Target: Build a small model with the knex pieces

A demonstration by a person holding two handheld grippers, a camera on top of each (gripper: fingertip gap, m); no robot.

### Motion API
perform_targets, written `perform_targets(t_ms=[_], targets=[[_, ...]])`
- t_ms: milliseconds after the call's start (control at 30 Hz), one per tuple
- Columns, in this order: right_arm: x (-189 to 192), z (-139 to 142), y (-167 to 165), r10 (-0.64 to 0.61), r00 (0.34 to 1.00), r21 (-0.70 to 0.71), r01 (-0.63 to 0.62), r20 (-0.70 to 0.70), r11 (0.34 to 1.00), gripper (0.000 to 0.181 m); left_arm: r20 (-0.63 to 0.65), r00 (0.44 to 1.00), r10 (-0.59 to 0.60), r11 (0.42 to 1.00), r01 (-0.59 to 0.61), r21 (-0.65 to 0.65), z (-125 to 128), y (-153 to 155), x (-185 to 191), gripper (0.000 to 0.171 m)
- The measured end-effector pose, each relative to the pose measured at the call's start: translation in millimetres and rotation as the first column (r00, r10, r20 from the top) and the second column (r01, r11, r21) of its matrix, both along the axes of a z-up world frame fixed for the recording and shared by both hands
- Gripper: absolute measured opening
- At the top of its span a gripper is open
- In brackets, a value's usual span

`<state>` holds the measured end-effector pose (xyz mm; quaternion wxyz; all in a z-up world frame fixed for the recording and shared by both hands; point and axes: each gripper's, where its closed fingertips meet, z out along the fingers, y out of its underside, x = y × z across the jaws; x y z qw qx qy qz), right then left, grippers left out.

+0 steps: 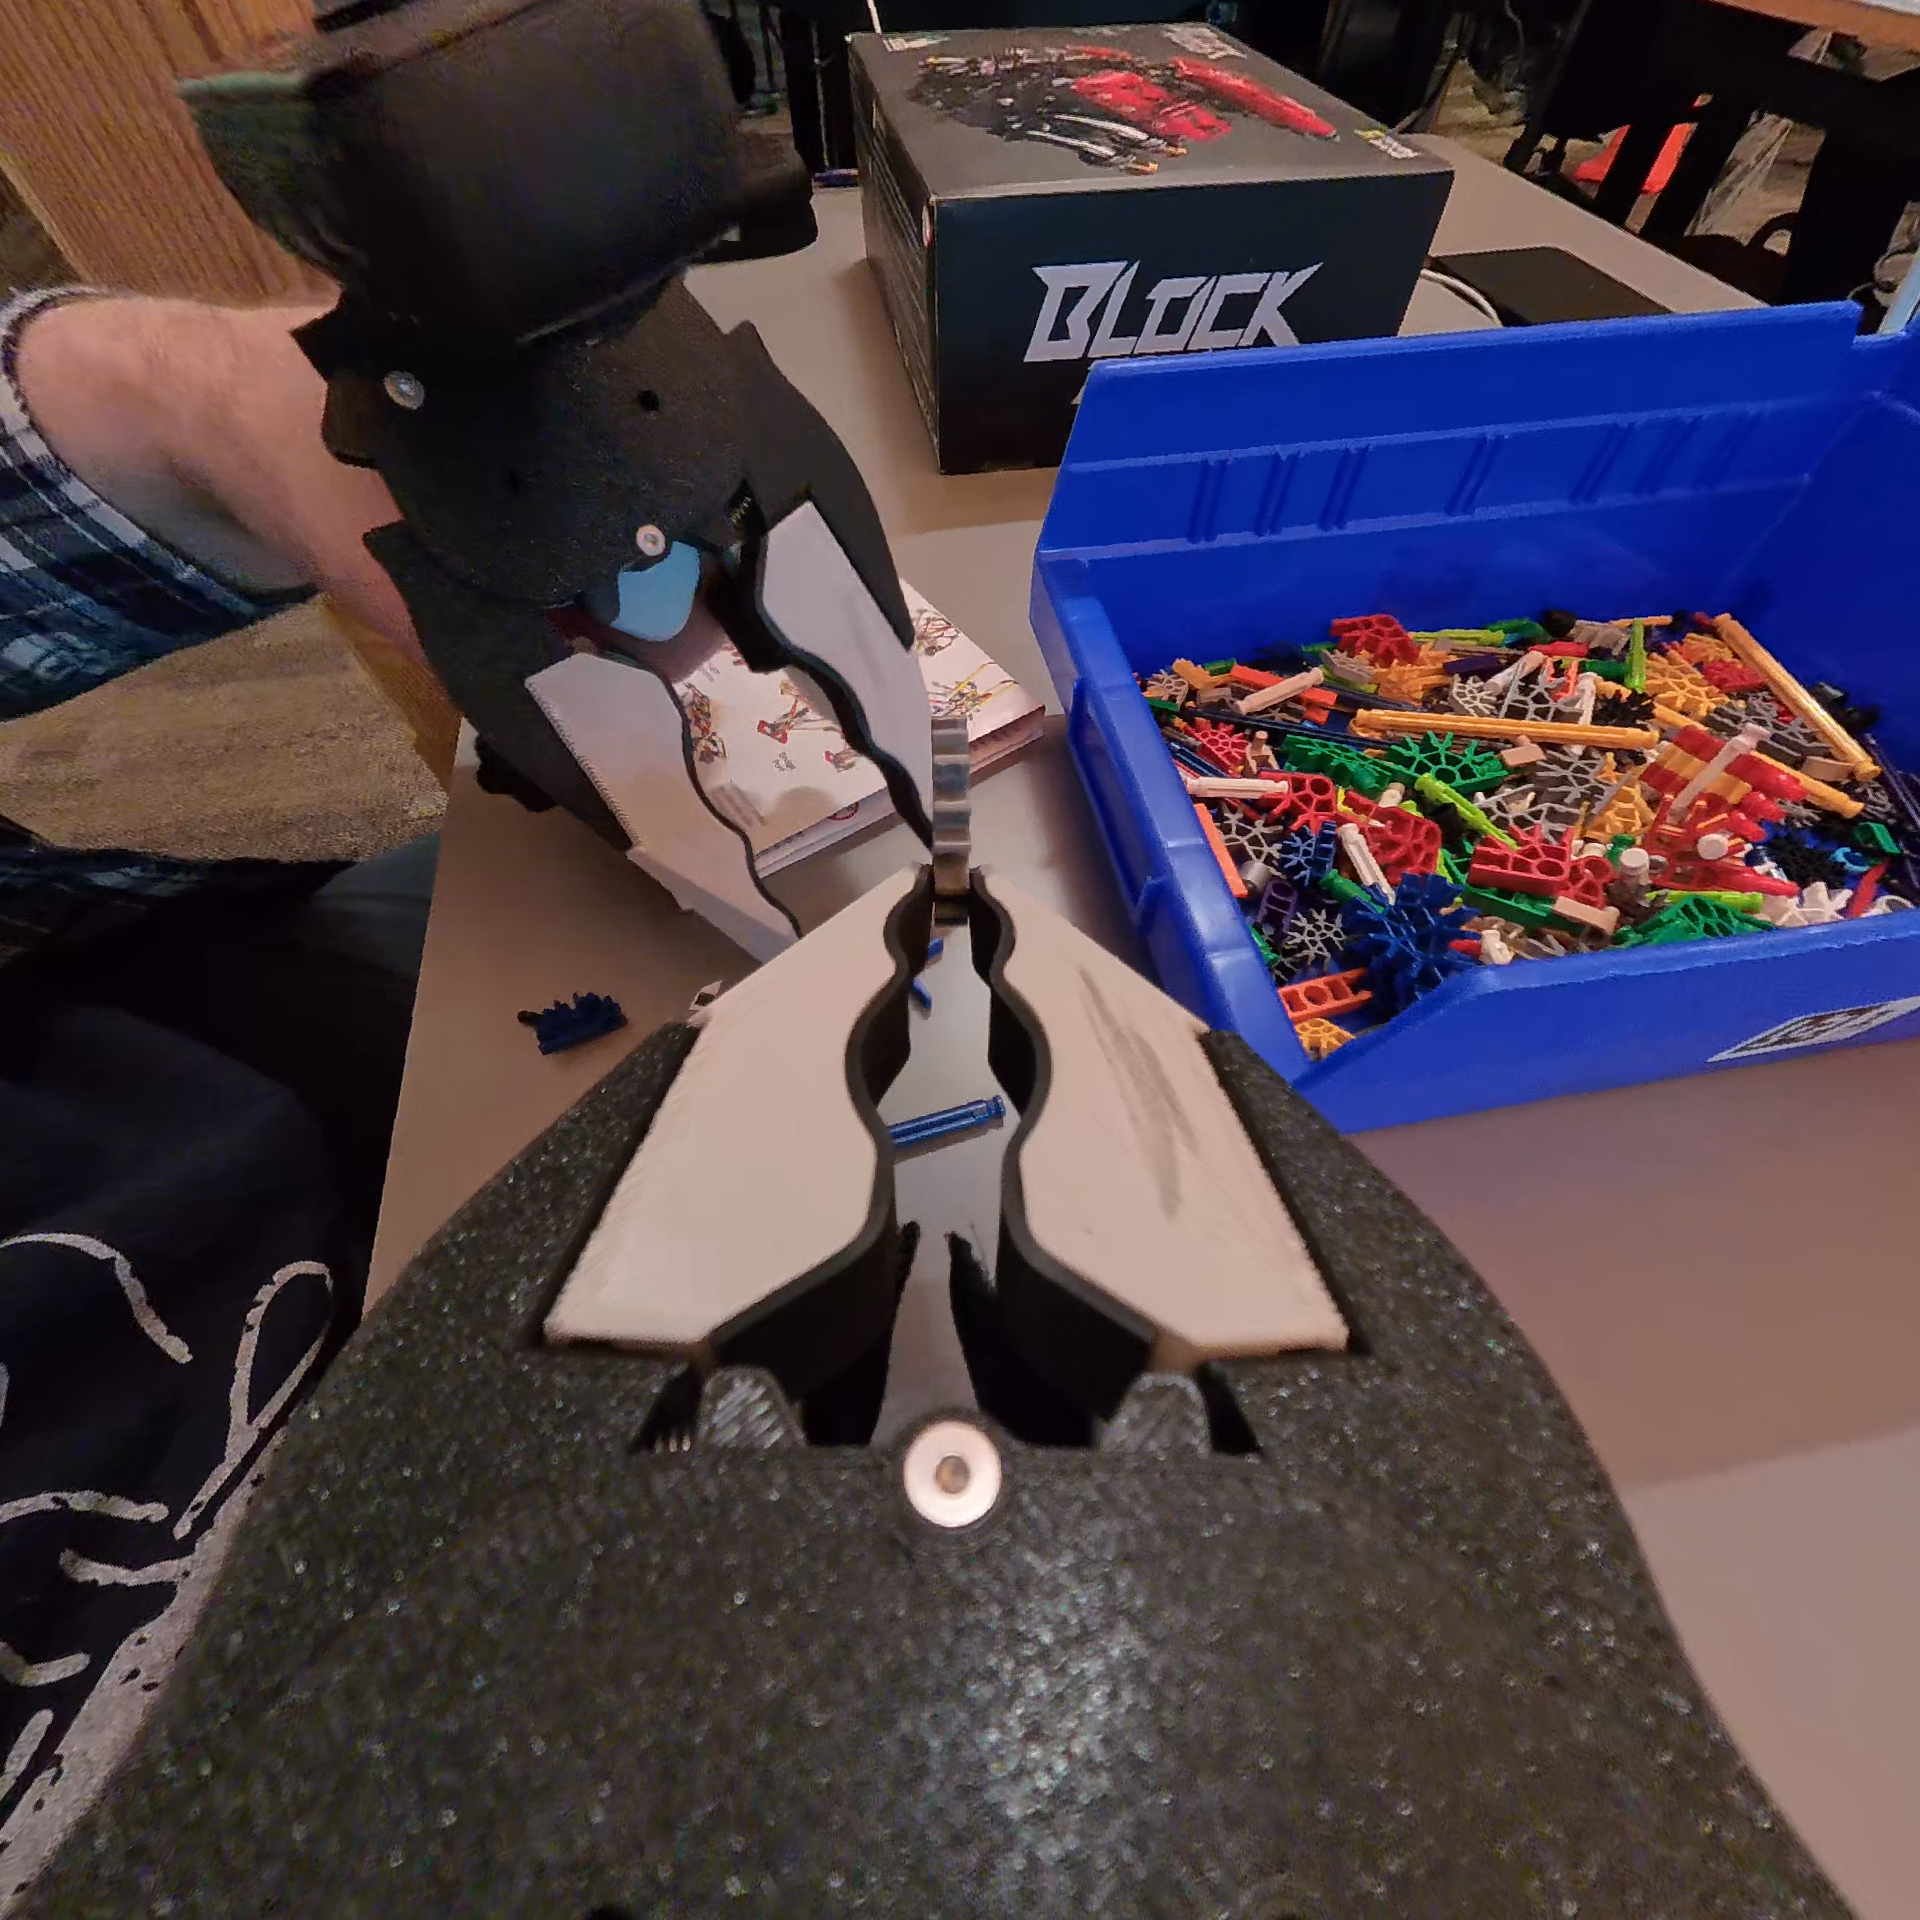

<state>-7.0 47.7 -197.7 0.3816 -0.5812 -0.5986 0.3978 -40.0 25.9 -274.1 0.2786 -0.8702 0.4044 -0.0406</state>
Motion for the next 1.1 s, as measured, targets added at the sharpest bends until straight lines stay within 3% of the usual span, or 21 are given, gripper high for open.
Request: perform_targets(t_ms=[200, 433, 733, 1000, 1100], targets=[[1, 0, 2, -0.006, 1.0, -0.001, 0.006, 0.0, 1.0, 0.006, 0.087, 0.995, 0.05, 0.998, -0.047, -0.034, -7, -1, 15, 0.037], [0, -1, 1, -0.002, 1.0, 0.003, 0.002, 0.004, 1.0, 0.006, 0.022, 1.0, 0.002, 1.0, -0.002, 0.03, -4, 1, 11, 0.037], [0, -9, -7, 0.04, 0.998, 0.017, -0.041, 0.043, 0.999, 0.006, 0.088, 0.989, -0.12, 0.992, 0.116, 0.05, 34, -7, 14, 0.037], [-1, -5, -16, 0.092, 0.996, -0.068, -0.092, 0.009, 0.993, 0.005, 0.237, 0.953, -0.186, 0.982, 0.178, 0.055, 71, -10, 19, 0.037], [-2, -7, -18, 0.103, 0.995, -0.08, -0.102, 0.01, 0.992, 0.005, 0.252, 0.947, -0.201, 0.98, 0.197, 0.042, 75, -10, 20, 0.037]])
